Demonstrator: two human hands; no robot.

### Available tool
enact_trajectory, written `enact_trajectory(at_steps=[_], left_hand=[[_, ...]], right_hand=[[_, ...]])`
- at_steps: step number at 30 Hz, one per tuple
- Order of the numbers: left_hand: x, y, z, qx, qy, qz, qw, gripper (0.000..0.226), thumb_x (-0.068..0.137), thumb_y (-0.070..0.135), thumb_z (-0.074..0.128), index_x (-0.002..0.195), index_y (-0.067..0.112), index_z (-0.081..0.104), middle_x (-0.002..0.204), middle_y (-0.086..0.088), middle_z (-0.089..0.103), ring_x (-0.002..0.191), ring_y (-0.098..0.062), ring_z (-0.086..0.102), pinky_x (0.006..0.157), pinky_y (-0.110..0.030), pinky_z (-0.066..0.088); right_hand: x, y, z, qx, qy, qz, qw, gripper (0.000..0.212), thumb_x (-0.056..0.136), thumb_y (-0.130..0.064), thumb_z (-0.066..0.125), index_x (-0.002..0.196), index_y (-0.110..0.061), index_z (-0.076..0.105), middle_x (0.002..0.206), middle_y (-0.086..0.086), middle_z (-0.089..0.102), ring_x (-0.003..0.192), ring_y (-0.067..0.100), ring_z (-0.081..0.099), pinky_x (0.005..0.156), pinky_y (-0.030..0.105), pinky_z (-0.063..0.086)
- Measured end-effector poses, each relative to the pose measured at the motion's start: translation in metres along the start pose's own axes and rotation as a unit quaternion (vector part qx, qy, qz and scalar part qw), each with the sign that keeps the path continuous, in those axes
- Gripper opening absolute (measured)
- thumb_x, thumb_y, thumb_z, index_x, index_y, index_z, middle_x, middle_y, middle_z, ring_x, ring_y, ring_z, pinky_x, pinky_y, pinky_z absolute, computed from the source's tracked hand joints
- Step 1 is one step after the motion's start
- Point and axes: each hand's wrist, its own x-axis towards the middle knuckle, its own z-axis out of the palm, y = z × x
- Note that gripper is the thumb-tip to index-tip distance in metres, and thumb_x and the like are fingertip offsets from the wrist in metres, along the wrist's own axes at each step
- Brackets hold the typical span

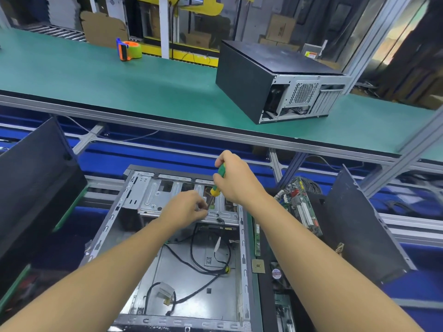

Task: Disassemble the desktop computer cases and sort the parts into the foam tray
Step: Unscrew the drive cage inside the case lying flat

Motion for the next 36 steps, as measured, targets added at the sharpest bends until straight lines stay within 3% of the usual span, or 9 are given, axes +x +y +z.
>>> enact_trajectory(at_steps=[3, 6, 11, 16, 20, 24, 27, 31, 36], left_hand=[[-0.002, 0.006, 0.004, -0.046, 0.010, 0.002, 0.999, 0.006, 0.083, 0.023, 0.071, 0.078, 0.022, 0.067, 0.080, 0.010, 0.063, 0.072, -0.008, 0.058, 0.067, -0.030, 0.049], [0.000, 0.031, 0.009, -0.109, -0.016, 0.031, 0.993, 0.014, 0.084, 0.017, 0.069, 0.077, 0.025, 0.061, 0.074, 0.011, 0.063, 0.068, -0.003, 0.056, 0.064, -0.023, 0.047], [0.003, 0.126, 0.038, -0.118, -0.135, 0.182, 0.967, 0.013, 0.083, 0.024, 0.069, 0.075, 0.026, 0.059, 0.067, 0.013, 0.060, 0.065, 0.000, 0.055, 0.059, -0.011, 0.038], [-0.007, 0.207, 0.118, 0.009, -0.342, 0.273, 0.899, 0.008, 0.080, 0.021, 0.067, 0.080, 0.025, 0.060, 0.074, 0.012, 0.059, 0.069, -0.008, 0.051, 0.066, -0.027, 0.047], [-0.018, 0.234, 0.176, 0.147, -0.398, 0.262, 0.867, 0.014, 0.082, 0.019, 0.070, 0.096, 0.018, 0.068, 0.099, 0.001, 0.068, 0.089, -0.020, 0.057, 0.074, -0.034, 0.052], [-0.019, 0.235, 0.202, 0.211, -0.388, 0.225, 0.868, 0.025, 0.089, 0.019, 0.065, 0.115, 0.019, 0.069, 0.119, -0.003, 0.066, 0.109, -0.026, 0.063, 0.082, -0.038, 0.054], [-0.006, 0.223, 0.190, 0.216, -0.351, 0.165, 0.896, 0.032, 0.094, 0.022, 0.057, 0.125, 0.020, 0.064, 0.125, -0.006, 0.061, 0.111, -0.031, 0.063, 0.081, -0.040, 0.053], [0.016, 0.195, 0.134, 0.080, -0.278, 0.143, 0.947, 0.023, 0.094, 0.025, 0.057, 0.111, 0.025, 0.071, 0.110, -0.001, 0.072, 0.101, -0.022, 0.066, 0.088, -0.035, 0.053], [0.024, 0.137, 0.060, -0.069, -0.103, 0.101, 0.987, 0.019, 0.093, 0.019, 0.057, 0.100, 0.030, 0.071, 0.090, 0.015, 0.070, 0.078, 0.000, 0.061, 0.074, -0.025, 0.049]], right_hand=[[-0.010, 0.007, -0.020, 0.039, 0.038, 0.011, 0.998, 0.013, 0.097, -0.016, 0.055, 0.105, -0.021, 0.046, 0.107, -0.002, 0.049, 0.084, 0.021, 0.049, 0.063, 0.035, 0.041], [-0.028, 0.027, -0.052, 0.091, 0.134, 0.035, 0.986, 0.014, 0.094, -0.014, 0.056, 0.099, -0.023, 0.048, 0.100, -0.003, 0.051, 0.074, 0.016, 0.051, 0.056, 0.025, 0.040], [-0.076, 0.082, -0.083, 0.065, 0.225, 0.094, 0.968, 0.014, 0.093, -0.011, 0.058, 0.097, -0.020, 0.049, 0.107, 0.002, 0.055, 0.085, 0.024, 0.055, 0.071, 0.034, 0.042], [-0.127, 0.138, -0.083, 0.015, 0.215, 0.156, 0.964, 0.012, 0.093, -0.012, 0.058, 0.096, -0.020, 0.050, 0.106, 0.001, 0.053, 0.086, 0.022, 0.050, 0.067, 0.029, 0.029], [-0.161, 0.170, -0.076, 0.009, 0.197, 0.201, 0.960, 0.009, 0.095, -0.014, 0.058, 0.099, -0.019, 0.051, 0.107, 0.002, 0.053, 0.086, 0.023, 0.050, 0.070, 0.037, 0.037], [-0.182, 0.188, -0.075, 0.011, 0.182, 0.217, 0.959, 0.010, 0.095, -0.015, 0.059, 0.099, -0.021, 0.051, 0.110, 0.001, 0.054, 0.091, 0.024, 0.052, 0.075, 0.039, 0.043], [-0.179, 0.191, -0.075, 0.022, 0.188, 0.210, 0.959, 0.012, 0.096, -0.015, 0.060, 0.100, -0.021, 0.051, 0.108, -0.001, 0.053, 0.091, 0.022, 0.052, 0.072, 0.035, 0.040], [-0.152, 0.176, -0.076, 0.071, 0.222, 0.188, 0.954, 0.021, 0.094, -0.019, 0.065, 0.106, -0.024, 0.048, 0.095, -0.008, 0.055, 0.075, 0.009, 0.052, 0.056, 0.021, 0.036], [-0.108, 0.143, -0.073, 0.141, 0.268, 0.122, 0.945, 0.021, 0.097, -0.027, 0.065, 0.114, -0.024, 0.053, 0.087, -0.005, 0.061, 0.071, -0.002, 0.058, 0.054, 0.008, 0.039]])
